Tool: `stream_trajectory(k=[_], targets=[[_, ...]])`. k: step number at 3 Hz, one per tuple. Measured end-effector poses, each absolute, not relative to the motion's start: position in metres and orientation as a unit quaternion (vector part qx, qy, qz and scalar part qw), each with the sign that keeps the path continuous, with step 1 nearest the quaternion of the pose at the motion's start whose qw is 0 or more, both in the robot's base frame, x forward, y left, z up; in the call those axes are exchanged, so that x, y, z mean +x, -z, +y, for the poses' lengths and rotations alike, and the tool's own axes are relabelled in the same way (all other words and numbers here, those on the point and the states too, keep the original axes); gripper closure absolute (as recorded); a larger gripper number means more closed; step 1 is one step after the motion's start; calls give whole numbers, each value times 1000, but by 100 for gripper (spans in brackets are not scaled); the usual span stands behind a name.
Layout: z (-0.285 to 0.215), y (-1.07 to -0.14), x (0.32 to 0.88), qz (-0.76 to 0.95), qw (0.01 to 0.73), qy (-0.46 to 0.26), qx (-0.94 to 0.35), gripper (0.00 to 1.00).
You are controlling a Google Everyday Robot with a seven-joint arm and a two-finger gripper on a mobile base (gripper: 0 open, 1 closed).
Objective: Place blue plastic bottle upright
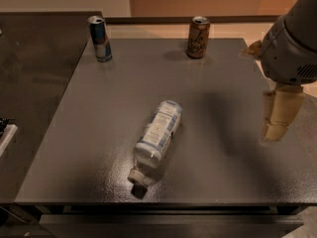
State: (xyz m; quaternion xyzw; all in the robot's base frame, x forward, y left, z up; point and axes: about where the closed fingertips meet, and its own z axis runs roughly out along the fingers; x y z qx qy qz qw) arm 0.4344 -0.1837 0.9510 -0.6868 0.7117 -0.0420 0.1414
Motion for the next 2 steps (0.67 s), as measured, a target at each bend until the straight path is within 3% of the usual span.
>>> stream_trajectory(k=[2], targets=[[-125, -922, 429, 582, 120, 27, -804, 0]])
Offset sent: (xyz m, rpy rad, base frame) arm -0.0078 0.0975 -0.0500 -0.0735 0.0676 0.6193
